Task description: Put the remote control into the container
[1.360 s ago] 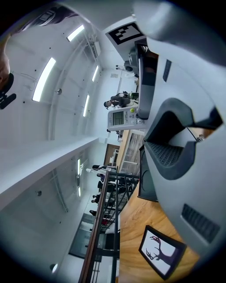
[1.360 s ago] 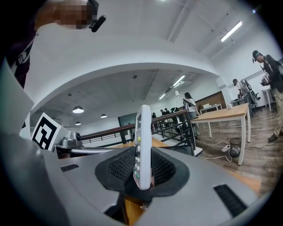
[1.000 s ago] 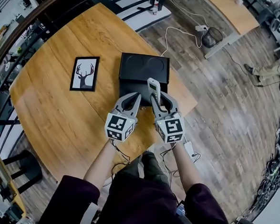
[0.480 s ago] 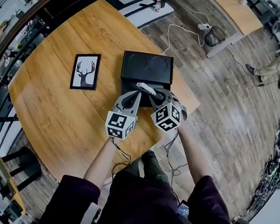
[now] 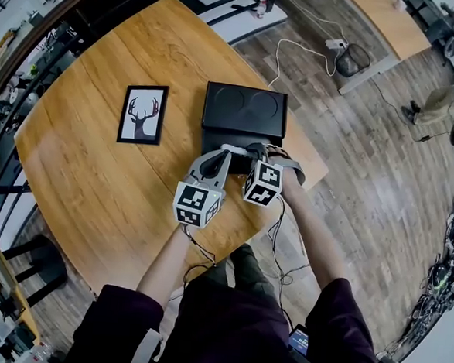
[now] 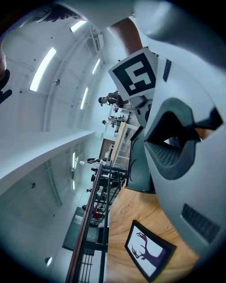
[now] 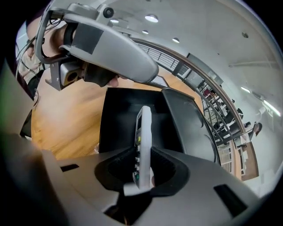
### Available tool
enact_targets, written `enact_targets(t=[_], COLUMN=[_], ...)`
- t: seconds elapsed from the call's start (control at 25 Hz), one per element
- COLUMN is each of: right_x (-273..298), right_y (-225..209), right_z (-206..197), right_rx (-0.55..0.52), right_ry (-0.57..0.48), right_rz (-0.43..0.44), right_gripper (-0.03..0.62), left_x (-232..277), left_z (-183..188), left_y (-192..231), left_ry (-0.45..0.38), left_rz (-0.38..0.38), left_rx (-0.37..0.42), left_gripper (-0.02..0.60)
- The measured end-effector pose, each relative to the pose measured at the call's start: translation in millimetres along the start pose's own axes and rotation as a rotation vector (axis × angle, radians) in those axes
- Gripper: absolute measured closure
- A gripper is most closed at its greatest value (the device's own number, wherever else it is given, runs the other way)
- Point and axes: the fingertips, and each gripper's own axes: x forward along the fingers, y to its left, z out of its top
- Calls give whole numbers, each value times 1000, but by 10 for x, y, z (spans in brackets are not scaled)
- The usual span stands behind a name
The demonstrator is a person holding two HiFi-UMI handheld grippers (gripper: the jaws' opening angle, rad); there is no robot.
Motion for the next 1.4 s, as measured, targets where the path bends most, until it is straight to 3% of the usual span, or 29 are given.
enact_targets(t=[0.52,0.84,1.16,1.4], right_x=[79,76,11,-205], right_y=[43,-1,25,-4], right_z=[-32,17,-3,108], right_rx=[-111,-101,-103,-61], right_ry=[47,29,33,-35], right_rz=[21,11,-2,-12], right_gripper=[474,416,414,413], left_x=[-38,-63,-112,-142], left_z=[-40,-55,-64,-40], left_y=[36,67,28,28], left_ry=[1,3,8,5], left_rz=[6,8,6,9], left_rx=[-6,-12,-7,-1], left_gripper=[569,569,569,569])
